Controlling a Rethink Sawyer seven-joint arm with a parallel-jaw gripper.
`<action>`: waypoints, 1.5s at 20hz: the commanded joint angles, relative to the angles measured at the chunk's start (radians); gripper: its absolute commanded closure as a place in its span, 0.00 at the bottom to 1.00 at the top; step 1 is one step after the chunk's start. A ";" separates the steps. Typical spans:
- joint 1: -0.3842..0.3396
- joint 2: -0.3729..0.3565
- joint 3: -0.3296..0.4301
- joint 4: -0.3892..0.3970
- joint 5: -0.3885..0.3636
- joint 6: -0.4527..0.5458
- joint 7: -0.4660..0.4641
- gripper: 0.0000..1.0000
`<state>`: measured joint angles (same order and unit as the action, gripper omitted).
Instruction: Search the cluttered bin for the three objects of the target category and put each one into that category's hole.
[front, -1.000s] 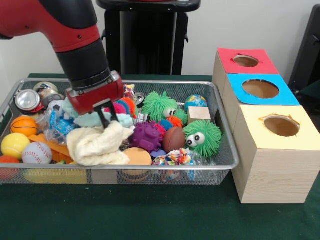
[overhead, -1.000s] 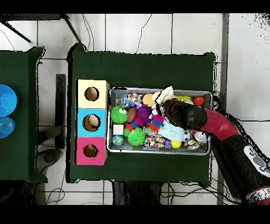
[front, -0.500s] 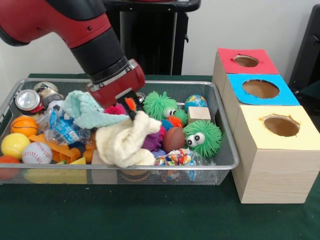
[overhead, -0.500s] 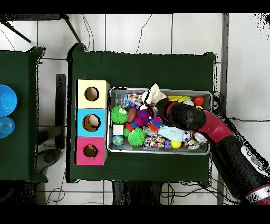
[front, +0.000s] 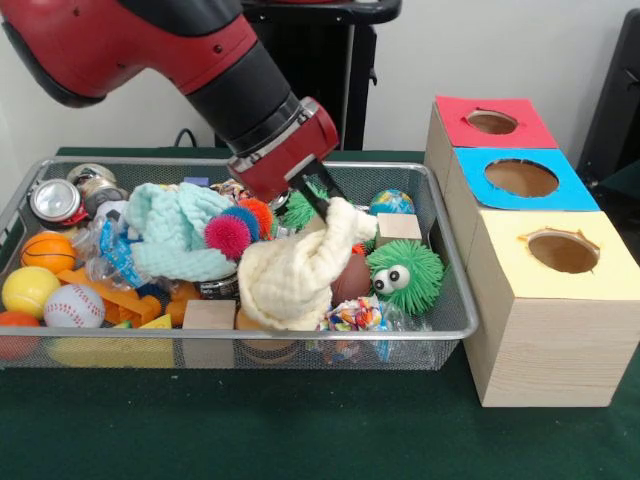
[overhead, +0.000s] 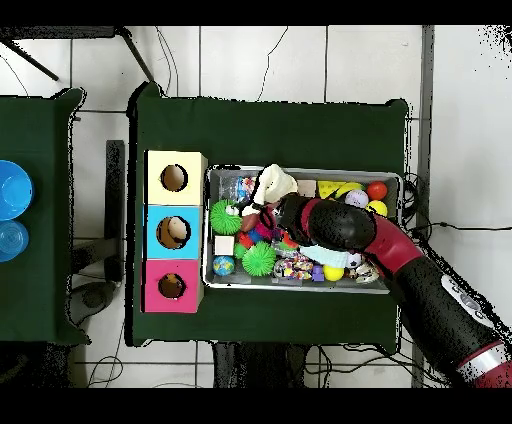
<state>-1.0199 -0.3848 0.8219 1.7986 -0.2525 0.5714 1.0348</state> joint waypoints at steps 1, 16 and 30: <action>0.069 0.008 0.008 0.024 0.015 0.235 -0.014 1.00; 0.069 -0.015 -0.013 0.023 -0.047 0.362 -0.063 1.00; 0.208 -0.060 -0.195 -0.097 -0.318 0.275 0.030 1.00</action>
<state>-0.8465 -0.4298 0.7298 1.8151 -0.4814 0.8398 1.0348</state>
